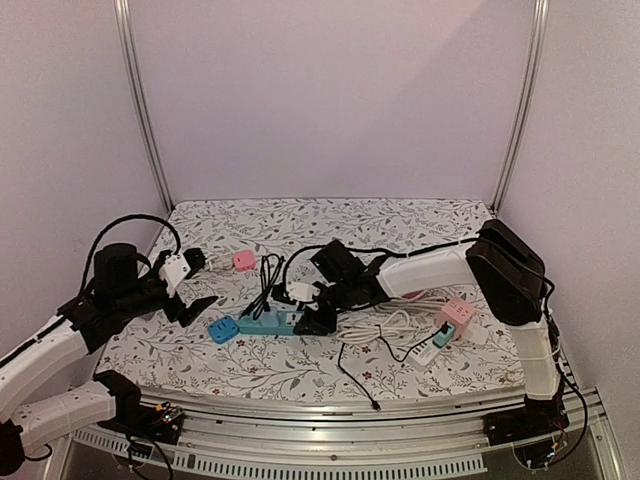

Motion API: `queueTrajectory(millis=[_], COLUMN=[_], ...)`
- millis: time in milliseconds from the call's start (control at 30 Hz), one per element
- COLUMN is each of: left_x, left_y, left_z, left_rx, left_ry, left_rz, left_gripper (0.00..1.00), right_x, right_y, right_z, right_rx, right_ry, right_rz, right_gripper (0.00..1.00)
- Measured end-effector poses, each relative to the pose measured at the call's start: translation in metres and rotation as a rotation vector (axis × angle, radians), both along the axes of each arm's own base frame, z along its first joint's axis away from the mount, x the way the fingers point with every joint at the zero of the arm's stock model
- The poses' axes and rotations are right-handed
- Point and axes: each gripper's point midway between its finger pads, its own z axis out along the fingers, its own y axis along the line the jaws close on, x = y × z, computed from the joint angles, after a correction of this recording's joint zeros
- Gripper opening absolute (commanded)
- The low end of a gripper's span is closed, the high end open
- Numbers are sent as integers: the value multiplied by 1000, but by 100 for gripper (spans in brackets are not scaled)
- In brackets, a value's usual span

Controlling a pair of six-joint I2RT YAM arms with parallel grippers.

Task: Insert the plug
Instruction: Move the socket to the center of the board.

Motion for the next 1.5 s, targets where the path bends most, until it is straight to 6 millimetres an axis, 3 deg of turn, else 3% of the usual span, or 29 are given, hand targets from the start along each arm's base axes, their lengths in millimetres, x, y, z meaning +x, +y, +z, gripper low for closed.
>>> queueTrajectory(millis=[133,233,500,600,733,867,1033,1133,1233,1300,1367,1433,1500], left_x=[3,5,9,10,10,10,10,9,8,8,7,6,4], left_y=[7,12,15,15,16,18,19,18,17,17,15,13,11], left_z=[2,5,10,11,12,13,15,16,17,18,18,18,18], left_rx=[-21,-33,-49,-52,-53,-54,-58,-62,-66,-69,-72,-77,-82], left_ry=[-6,-14,-33,-40,-41,-45,-52,-54,-57,-57,-55,-53,-50], left_rz=[36,59,79,79,82,88,91,85,77,72,65,51,39], left_gripper=[93,93,93,93,93,93,93,93,93,93,93,93,93], right_x=[27,64,169,197,226,230,207,186,168,162,165,176,187], right_y=[2,-11,-77,-96,-106,-114,-122,-139,-161,-184,-219,-255,-289], right_z=[-1,0,4,3,5,6,9,38,88,122,142,141,123], right_rx=[0,-19,-58,-43,-12,-15,-78,-87,-34,28,81,109,111], right_ry=[5,-28,-59,-19,25,62,117,122,118,120,138,177,244], right_rz=[-128,-298,-827,-966,-1074,-1119,-1095,-1086,-1102,-1147,-1237,-1337,-1436], right_gripper=[46,47,52,61,78,86,89,90,90,89,88,87,86])
